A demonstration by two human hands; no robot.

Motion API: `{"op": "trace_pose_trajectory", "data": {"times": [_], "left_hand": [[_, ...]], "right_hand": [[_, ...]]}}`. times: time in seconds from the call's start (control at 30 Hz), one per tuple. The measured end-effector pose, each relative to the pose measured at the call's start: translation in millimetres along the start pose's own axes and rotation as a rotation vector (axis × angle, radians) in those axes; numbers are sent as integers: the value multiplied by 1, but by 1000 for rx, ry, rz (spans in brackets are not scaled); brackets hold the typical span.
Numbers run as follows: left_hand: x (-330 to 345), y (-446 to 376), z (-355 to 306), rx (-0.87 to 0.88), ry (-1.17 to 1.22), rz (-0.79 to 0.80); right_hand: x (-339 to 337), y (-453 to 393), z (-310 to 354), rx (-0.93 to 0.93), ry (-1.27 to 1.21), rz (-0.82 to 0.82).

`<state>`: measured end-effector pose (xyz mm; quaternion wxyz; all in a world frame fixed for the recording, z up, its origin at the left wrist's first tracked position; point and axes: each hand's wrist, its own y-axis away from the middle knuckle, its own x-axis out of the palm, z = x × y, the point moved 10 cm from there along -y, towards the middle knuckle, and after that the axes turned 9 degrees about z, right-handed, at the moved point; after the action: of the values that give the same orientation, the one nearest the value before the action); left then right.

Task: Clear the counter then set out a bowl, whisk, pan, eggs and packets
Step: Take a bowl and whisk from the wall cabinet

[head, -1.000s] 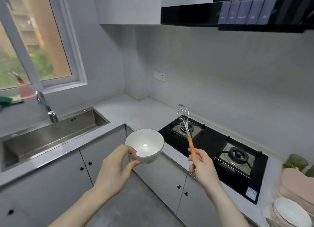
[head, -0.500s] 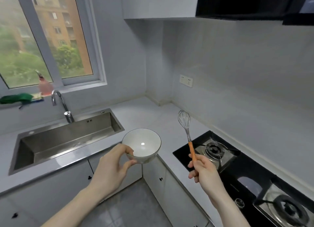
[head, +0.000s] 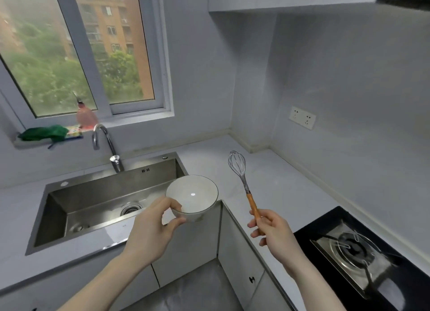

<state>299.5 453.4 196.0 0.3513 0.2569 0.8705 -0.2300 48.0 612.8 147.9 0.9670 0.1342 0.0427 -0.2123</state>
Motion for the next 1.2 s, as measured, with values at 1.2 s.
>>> {"op": "trace_pose_trajectory", "data": {"times": [1.2], "left_hand": [[204, -422, 159, -218, -31, 383]], "right_hand": [[-124, -336, -74, 394, -10, -209]]}}
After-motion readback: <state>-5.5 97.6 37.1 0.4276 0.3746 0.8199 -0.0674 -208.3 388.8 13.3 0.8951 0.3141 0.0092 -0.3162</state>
